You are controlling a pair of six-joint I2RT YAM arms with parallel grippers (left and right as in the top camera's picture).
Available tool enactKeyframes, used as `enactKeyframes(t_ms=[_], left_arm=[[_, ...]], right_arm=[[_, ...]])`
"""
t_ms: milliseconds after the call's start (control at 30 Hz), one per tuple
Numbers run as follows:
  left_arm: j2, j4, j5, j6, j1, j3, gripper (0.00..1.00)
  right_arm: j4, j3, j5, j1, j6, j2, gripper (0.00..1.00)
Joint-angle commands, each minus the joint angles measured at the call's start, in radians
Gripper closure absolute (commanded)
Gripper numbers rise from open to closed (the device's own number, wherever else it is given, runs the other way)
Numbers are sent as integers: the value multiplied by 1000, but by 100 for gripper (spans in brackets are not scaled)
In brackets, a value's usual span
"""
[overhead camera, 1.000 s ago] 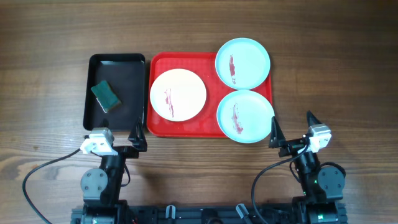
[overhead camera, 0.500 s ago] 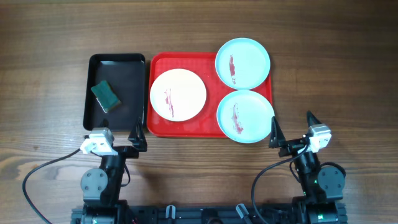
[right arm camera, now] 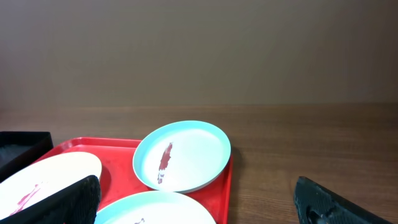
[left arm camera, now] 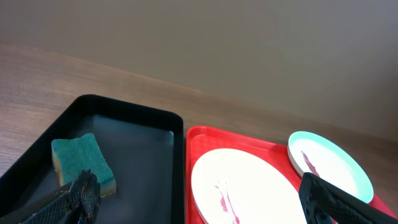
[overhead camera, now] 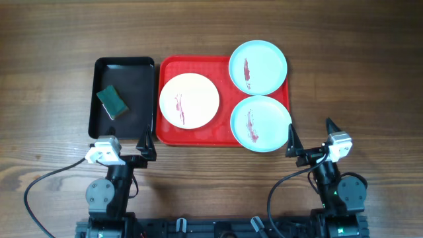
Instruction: Clean dirty plates on tray and stack at the side
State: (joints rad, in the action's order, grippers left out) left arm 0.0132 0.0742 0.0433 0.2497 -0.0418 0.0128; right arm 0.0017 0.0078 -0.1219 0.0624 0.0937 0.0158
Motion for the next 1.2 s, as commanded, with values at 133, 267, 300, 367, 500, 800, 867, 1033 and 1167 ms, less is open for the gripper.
enactKeyframes(t_ms=[133,267,300,367,500,800,867,1033,1167], left_arm=[[-6,1,0,9,6,-7,0],[-6,1,0,9,6,-7,0],[-6,1,0,9,6,-7,0],[-6,1,0,9,6,-7,0],[-6,1,0,9,7,-7,0],[-6,1,0,9,6,-7,0],[-6,1,0,9,6,-7,0],[-6,-12,1,9,6,-7,0],[-6,-37,76,31,6,-7,0]], right_arm=[[5,-3,16,5,14,-8,0],[5,-3,16,5,14,-8,1],[5,-3,16,5,14,-8,0],[5,-3,19,5,13,-8,0],[5,-3,18,5,15,-8,0],[6,-3,10,5,55,-8,0],[6,-3,11,5,127,-8,0],[24,-3,1,5,205,-8,0],[70,-2,-16,5,210,-8,0]])
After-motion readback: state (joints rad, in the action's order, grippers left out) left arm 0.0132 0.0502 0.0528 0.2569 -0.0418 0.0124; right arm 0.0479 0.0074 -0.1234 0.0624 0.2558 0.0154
